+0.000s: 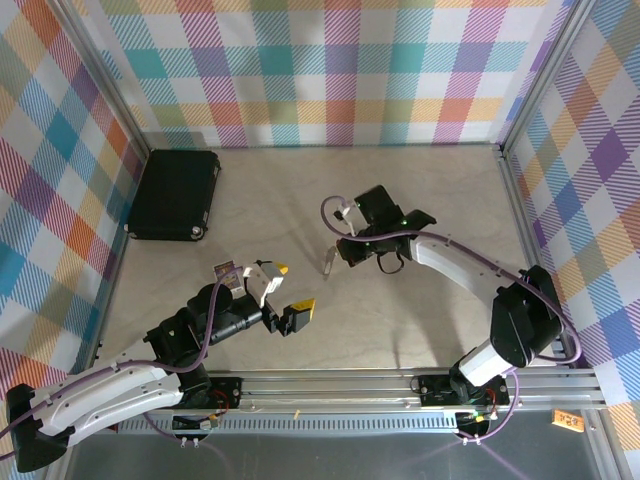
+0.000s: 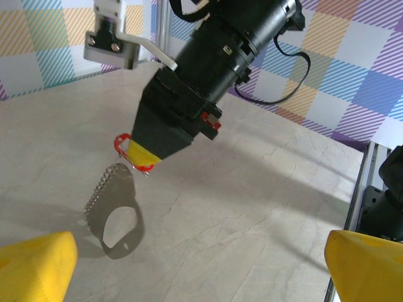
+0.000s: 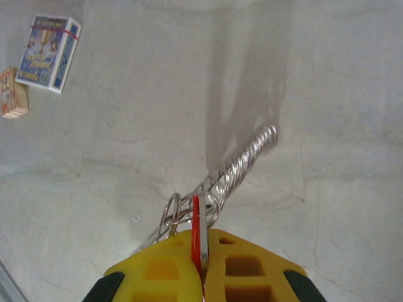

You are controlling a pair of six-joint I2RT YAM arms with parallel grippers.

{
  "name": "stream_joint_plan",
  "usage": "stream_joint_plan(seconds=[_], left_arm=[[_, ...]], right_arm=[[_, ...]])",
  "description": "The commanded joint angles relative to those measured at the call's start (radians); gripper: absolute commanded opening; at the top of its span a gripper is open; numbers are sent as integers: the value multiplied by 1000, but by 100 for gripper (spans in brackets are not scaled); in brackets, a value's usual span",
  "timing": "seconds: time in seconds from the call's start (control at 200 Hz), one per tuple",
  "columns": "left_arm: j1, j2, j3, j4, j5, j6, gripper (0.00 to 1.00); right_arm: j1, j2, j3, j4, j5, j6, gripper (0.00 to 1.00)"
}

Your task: Put the keys on the keyring

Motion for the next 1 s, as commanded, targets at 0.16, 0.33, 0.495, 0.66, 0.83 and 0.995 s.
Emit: stream_joint_plan(seconds=[0.16, 0.33, 0.495, 0.66, 0.83, 0.995], left_arm=[[1, 26, 44, 30, -11, 19, 100], [1, 54, 45, 52, -7, 19, 100], [1, 69, 46, 59, -7, 19, 100], [1, 67, 42, 61, -11, 16, 100], [1, 64, 38, 58, -16, 11, 100], [2, 49, 35, 46, -29, 8, 100]], right_arm=[[-5, -91, -142, 56, -70, 87, 0], [-3, -137, -248, 92, -106, 143, 0], [-4, -156, -346, 146, -132, 195, 0], [-4, -145, -415, 217, -159, 241, 0], [-4, -108, -433, 263, -163, 256, 0], [-4, -76, -452, 298, -173, 272, 0]])
